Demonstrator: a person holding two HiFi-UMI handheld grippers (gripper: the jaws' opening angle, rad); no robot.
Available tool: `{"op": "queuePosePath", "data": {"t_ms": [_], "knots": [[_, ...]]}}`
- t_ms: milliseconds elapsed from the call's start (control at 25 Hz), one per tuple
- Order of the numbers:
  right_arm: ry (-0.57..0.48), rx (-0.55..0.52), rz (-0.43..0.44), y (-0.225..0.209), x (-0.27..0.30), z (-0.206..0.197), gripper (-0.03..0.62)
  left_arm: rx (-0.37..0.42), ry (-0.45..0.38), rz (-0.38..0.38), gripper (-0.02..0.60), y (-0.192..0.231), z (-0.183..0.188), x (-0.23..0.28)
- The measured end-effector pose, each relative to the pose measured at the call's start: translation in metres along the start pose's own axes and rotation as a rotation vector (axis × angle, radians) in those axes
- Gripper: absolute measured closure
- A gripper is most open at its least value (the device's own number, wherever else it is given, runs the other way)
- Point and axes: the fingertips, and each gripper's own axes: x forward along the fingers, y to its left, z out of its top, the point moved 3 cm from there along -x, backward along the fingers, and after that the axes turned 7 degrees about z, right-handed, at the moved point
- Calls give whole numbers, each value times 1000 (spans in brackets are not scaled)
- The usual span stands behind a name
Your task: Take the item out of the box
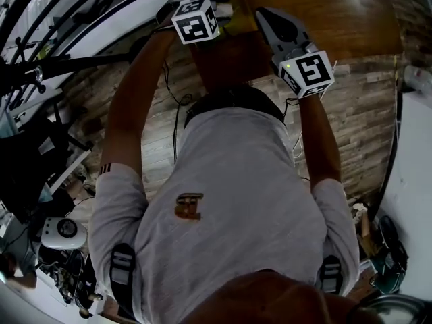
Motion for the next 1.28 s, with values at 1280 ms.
{"op": "queuePosePath", "data": {"t_ms": [1280], "knots": [[16,62,34,26,0,-14,563,-41,195,-152,371,-25,-55,23]]}}
